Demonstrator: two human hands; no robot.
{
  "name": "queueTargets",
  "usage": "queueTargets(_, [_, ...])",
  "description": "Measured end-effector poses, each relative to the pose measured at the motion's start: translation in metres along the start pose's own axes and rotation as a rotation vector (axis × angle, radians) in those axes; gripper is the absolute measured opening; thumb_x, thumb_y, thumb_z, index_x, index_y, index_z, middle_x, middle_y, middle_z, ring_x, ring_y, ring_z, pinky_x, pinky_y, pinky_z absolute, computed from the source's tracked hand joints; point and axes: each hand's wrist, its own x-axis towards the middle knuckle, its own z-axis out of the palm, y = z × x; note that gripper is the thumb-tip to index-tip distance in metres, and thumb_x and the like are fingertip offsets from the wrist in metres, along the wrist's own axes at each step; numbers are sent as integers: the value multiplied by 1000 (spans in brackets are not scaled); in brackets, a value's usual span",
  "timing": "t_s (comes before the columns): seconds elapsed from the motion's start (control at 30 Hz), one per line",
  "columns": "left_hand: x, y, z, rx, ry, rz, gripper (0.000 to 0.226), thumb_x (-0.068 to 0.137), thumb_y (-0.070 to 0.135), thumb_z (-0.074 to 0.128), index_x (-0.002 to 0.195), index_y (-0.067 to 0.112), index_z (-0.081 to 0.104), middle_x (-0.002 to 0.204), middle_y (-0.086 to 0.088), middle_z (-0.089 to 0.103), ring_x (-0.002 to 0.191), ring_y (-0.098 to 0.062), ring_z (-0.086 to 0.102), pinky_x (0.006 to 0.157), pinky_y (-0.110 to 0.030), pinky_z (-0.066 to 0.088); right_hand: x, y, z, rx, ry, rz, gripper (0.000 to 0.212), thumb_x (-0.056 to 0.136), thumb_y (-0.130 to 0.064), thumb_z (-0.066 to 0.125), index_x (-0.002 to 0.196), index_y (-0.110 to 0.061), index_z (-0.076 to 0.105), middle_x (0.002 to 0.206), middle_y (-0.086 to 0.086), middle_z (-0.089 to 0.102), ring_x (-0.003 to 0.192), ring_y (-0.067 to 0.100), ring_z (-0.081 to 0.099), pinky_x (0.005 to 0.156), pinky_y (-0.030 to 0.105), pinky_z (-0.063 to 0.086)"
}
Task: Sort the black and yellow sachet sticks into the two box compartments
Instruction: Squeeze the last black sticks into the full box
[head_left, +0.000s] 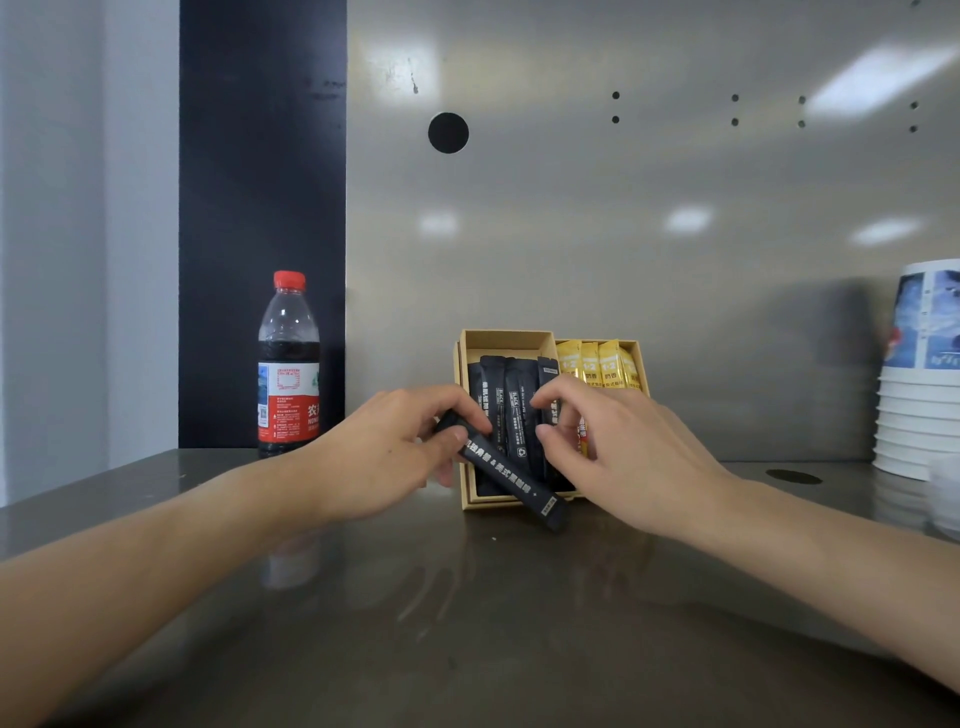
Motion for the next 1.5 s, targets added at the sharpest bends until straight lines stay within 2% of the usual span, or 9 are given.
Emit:
queueTargets(0.3, [1, 0, 0, -22, 5, -2, 22, 104, 17, 50, 107, 33, 66, 78, 3, 69, 69, 0, 67, 72, -32, 56, 1, 2, 0, 30, 10, 12, 13, 101, -36, 50, 114, -36, 51, 81, -12, 64, 63, -2, 53, 53, 15, 30])
queueTargets(0.43, [1, -1, -2, -81, 46, 17, 23, 103, 15, 52, 106, 32, 67, 80, 3, 70, 75, -11, 68, 74, -37, 56, 1, -1, -5, 128, 71, -20, 9, 100, -41, 49, 100, -35, 55, 77, -13, 63, 66, 2, 56, 54, 20, 35])
queueTargets(0.63, [4, 3, -4, -330, 97, 62, 17, 102, 4, 53, 108, 12, 66, 84, -2, 68, 68, -15, 66, 63, -32, 53, 2, -6, -5, 201, -13, -135, 23, 91, -55, 58, 87, -34, 66, 77, -14, 60, 72, 2, 55, 60, 24, 45])
queueTargets(0.77, [4, 6, -4, -338, 141, 72, 18, 102, 12, 54, 117, 18, 63, 90, 2, 69, 71, -14, 69, 64, -29, 56, 3, -4, -1, 329, -25, -63, 13, 91, -46, 65, 83, -36, 64, 76, -16, 63, 68, 6, 56, 61, 19, 44])
queueTargets(0.87, [3, 5, -3, -151, 225, 71, 25, 102, 27, 53, 127, 32, 53, 107, 13, 63, 88, -5, 67, 74, -28, 55, 5, 0, 0, 395, 7, 34, 12, 92, -40, 66, 83, -34, 66, 73, -21, 64, 64, 7, 57, 59, 14, 42])
queueTargets(0.97, [-2, 3, -3, 265, 268, 199, 30, 101, 36, 51, 130, 35, 45, 121, 24, 50, 104, 2, 54, 82, -21, 48, 8, 5, 2, 423, 57, 140, 14, 92, -42, 66, 86, -29, 69, 81, -10, 69, 66, 10, 62, 62, 18, 47])
queueTargets(1.1, [-3, -1, 1, 640, 248, 391, 39, 100, 38, 54, 136, 25, 49, 142, 9, 46, 125, -10, 48, 103, -26, 41, 10, 9, 6, 426, 78, 223, 13, 90, -39, 70, 95, -27, 67, 84, -11, 69, 67, 6, 63, 64, 19, 47])
queueTargets(1.27, [-1, -4, 9, 798, 186, 404, 51, 99, 46, 50, 144, 22, 47, 158, 0, 38, 140, -18, 42, 109, -35, 41, 11, 5, 12, 397, 85, 240, 18, 88, -37, 73, 100, -30, 62, 75, -11, 70, 59, -4, 60, 63, 18, 43])
queueTargets(1.5, [0, -6, 15, 853, 178, 366, 56, 97, 53, 46, 142, 21, 50, 155, -2, 43, 140, -20, 44, 110, -36, 41, 9, 4, 17, 289, 93, 189, 18, 88, -40, 71, 99, -34, 58, 72, -14, 67, 64, -8, 60, 63, 20, 46])
